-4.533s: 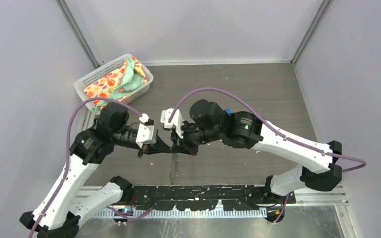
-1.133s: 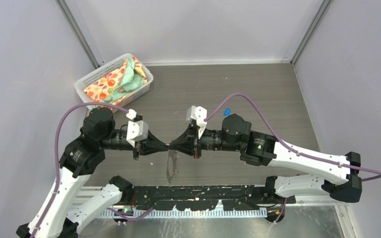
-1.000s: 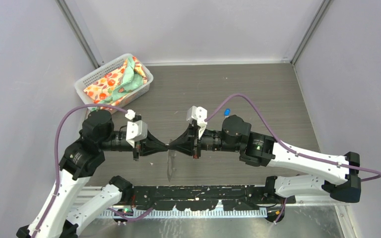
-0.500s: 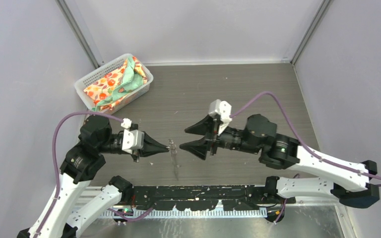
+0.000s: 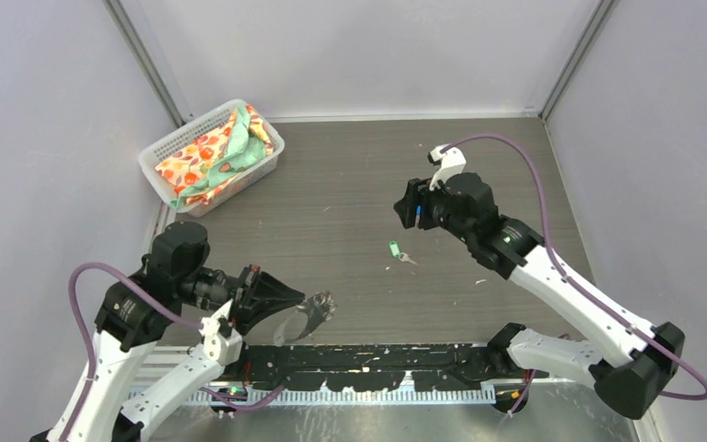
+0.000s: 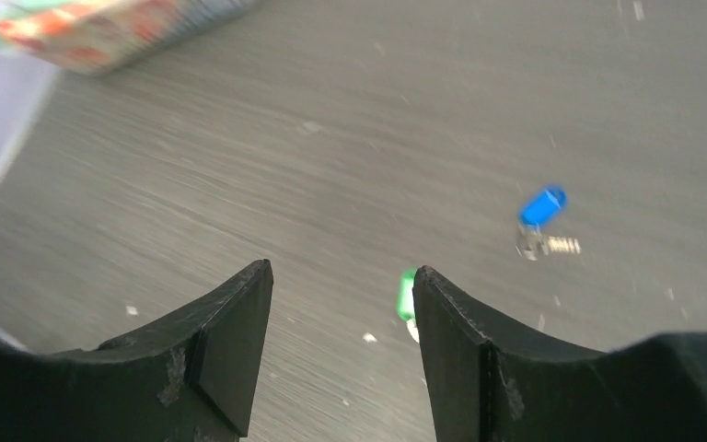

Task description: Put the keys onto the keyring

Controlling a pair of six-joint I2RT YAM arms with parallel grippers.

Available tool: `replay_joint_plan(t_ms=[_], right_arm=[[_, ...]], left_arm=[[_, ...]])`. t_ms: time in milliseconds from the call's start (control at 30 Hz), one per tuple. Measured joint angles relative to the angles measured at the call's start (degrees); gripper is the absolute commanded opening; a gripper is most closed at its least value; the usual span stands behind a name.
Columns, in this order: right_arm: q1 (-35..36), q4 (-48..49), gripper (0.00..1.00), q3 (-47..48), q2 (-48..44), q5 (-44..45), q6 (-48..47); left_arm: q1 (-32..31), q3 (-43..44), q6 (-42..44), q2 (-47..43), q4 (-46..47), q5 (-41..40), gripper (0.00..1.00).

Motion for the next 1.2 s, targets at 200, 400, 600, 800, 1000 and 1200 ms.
replay_joint_plan(t_ms=[200,400,600,800,1000,1200], right_arm=[[-8.3,-2.3,0.66,-5.4,5.7,-0.7,3.6],[-14.3,2.1,0.71,-5.9,13.5,-3.2,4.7],[-17.8,5.4,0.70,-4.8,27.8,-5.5,4.4],[-19.5,6.4,0.63,-2.4,36.3,-5.9,2.9],[-21.4,8.7,0.51,2.8,41.0,-6.6,1.0],[-22.7,8.8,0.52,4.9,43.4,-7.5,-0.3]], left_arm=[[0.0,0.1,12.3,-0.6,-4.3,0.4,0.00],[0.0,0.4,11.1,-1.3,-4.6,1.1,0.00],[0.0,-0.2,-1.9,-1.7,2.1,1.5,0.00],[0.0,-0.6,-9.3,-1.8,4.8,1.6,0.00],[0.0,-0.9,-11.8,-1.9,5.2,1.5,0.00],[0.0,-0.9,-13.1,-2.5,5.5,1.5,0.00]])
